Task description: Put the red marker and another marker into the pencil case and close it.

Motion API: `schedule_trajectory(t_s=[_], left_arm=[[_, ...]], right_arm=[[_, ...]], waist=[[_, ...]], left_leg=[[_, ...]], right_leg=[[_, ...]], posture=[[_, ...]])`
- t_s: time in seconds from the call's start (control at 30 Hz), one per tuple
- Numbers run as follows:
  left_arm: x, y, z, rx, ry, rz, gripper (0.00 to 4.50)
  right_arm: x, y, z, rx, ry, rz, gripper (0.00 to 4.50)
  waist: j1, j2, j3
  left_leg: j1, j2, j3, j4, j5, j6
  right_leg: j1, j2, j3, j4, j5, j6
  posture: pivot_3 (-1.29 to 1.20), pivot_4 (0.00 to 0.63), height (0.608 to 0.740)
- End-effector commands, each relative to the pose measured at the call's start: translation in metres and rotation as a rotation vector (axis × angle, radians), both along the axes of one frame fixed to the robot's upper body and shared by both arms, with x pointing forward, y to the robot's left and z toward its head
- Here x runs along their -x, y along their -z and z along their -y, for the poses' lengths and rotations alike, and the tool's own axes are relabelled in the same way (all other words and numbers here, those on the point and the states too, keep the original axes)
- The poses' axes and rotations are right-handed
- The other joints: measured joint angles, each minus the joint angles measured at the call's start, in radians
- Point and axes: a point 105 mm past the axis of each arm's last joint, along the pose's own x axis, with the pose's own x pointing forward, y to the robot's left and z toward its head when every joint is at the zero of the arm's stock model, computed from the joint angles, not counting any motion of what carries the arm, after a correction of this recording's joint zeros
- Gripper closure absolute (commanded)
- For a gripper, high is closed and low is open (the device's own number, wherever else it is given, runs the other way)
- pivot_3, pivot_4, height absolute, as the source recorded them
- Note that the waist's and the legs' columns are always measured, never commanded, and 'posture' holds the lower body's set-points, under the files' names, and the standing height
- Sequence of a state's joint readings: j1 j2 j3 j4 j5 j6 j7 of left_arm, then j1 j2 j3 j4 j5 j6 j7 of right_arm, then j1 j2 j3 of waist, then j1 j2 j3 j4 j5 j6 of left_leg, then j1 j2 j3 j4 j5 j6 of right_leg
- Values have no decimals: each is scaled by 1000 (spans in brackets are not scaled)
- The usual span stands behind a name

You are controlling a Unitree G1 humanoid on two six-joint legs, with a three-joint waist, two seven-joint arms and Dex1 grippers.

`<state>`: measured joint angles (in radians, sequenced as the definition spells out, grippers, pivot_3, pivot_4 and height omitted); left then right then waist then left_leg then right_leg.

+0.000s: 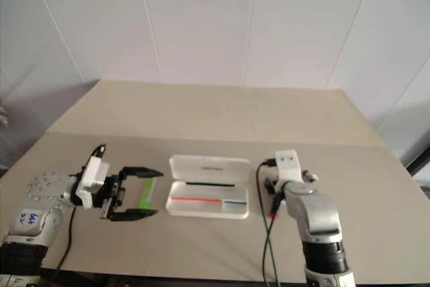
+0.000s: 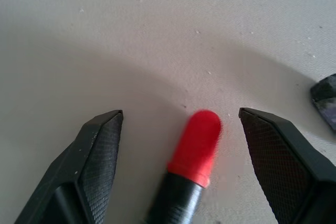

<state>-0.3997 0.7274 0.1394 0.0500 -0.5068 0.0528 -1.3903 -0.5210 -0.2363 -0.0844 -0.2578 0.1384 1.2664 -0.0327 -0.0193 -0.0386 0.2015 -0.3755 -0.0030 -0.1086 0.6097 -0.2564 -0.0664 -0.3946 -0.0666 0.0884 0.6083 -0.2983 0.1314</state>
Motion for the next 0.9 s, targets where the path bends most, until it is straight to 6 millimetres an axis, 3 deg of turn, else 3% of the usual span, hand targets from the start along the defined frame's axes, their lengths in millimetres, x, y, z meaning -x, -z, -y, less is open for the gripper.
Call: schedule_trajectory(t_s=[0.03, 0.23, 0.33, 0.6, 0.7, 0.9], left_arm=[[3, -9, -2, 2, 3, 34, 59], [0, -8, -1, 3, 11, 31, 59], [-1, -9, 1, 10, 22, 29, 0], [-3, -9, 3, 9, 39, 26, 0], [-4, -9, 3, 8, 42, 26, 0], [-8, -9, 4, 11, 61, 17, 0]], right_arm=[[21, 33, 31, 36, 111, -162, 0], [32, 36, 31, 0, 123, -199, 0], [39, 41, 33, -38, 146, -225, 621], [44, 36, 34, -55, 138, -200, 3113], [41, 30, 33, -51, 107, -167, 3131], [30, -15, 9, -62, -136, 7, 3131]], waist=[[2, 0, 0], [20, 0, 0], [23, 0, 0], [29, 1, -1], [32, 1, -1], [26, 5, 2]], left_leg=[[0, 0, -1, 0, -1, 0], [0, 0, -2, -1, -4, -1], [-1, 0, -3, -1, -4, -1], [-1, 0, -4, -3, -5, -1], [-1, 0, -4, -3, -5, -1], [-2, 0, -4, -4, -5, -1]], right_leg=[[0, 0, -1, 0, 0, 2], [0, 0, -3, 0, -2, 3], [0, 0, -4, -1, -3, 2], [1, -1, -6, -3, -3, 2], [1, -1, -6, -4, -3, 2], [1, -1, -6, -5, -3, 2]], posture=[[0, 150, 740], [0, 150, 740], [0, 150, 740], [0, 150, 740], [0, 150, 740], [0, 150, 740]])
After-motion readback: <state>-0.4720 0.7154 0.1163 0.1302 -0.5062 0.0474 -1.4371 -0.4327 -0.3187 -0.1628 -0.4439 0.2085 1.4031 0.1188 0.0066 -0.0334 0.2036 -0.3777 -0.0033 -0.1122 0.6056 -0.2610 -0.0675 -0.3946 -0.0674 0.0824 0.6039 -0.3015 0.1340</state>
